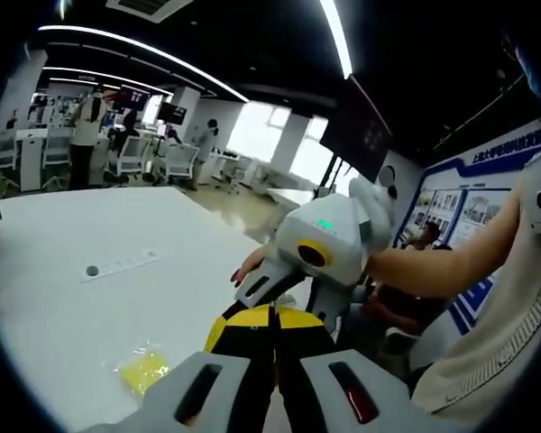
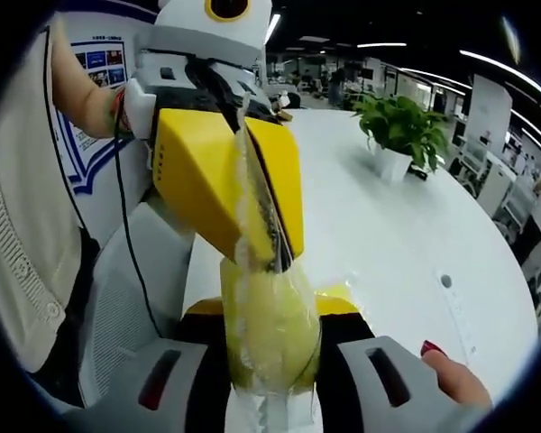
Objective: Compare the silicone blocks by pressing each to a similar depth, holding the contact briefly, and releasing to observe deformation and rebound differences across the visible hardness samples.
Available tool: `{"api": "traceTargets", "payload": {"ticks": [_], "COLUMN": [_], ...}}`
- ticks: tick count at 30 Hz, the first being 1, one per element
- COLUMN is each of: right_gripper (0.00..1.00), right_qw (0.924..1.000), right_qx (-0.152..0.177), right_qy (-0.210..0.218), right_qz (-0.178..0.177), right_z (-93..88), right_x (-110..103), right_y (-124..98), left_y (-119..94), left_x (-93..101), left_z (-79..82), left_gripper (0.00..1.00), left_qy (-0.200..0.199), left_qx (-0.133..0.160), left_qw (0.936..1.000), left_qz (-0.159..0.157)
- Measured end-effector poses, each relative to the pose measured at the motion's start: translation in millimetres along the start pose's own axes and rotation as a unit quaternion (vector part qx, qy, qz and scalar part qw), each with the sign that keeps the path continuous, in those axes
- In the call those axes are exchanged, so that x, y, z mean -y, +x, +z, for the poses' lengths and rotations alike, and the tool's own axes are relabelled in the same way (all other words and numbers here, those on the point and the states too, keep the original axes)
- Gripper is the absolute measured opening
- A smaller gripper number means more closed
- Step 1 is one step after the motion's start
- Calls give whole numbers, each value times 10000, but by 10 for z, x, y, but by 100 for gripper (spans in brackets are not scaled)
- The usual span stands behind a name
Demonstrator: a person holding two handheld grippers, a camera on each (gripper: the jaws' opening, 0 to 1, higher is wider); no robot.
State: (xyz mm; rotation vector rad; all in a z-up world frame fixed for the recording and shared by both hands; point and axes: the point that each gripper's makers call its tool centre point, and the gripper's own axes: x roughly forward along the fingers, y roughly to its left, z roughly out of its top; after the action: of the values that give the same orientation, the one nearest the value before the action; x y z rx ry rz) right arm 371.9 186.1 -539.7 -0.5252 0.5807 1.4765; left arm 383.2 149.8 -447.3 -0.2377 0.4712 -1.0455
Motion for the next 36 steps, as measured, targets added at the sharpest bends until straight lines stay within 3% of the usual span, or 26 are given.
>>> {"api": "traceTargets", "payload": {"ticks": [29, 36], "right_gripper": [39, 42], "right_qw": [9999, 9992], "right_qx": [1, 199], "right_qy": [32, 179], "right_qz": [-102, -296], "right_z": [-22, -4], "right_x": [-8, 2], "right_y": [-26, -96], "left_y": [-5, 15], "left_x": [-40, -46], "left_z": [-52, -79], "left_gripper": [0, 0], "left_qy": [-232, -313], "left_qx": [34, 21], "left_qw": [9997, 9995], "left_qz": [57, 55]}}
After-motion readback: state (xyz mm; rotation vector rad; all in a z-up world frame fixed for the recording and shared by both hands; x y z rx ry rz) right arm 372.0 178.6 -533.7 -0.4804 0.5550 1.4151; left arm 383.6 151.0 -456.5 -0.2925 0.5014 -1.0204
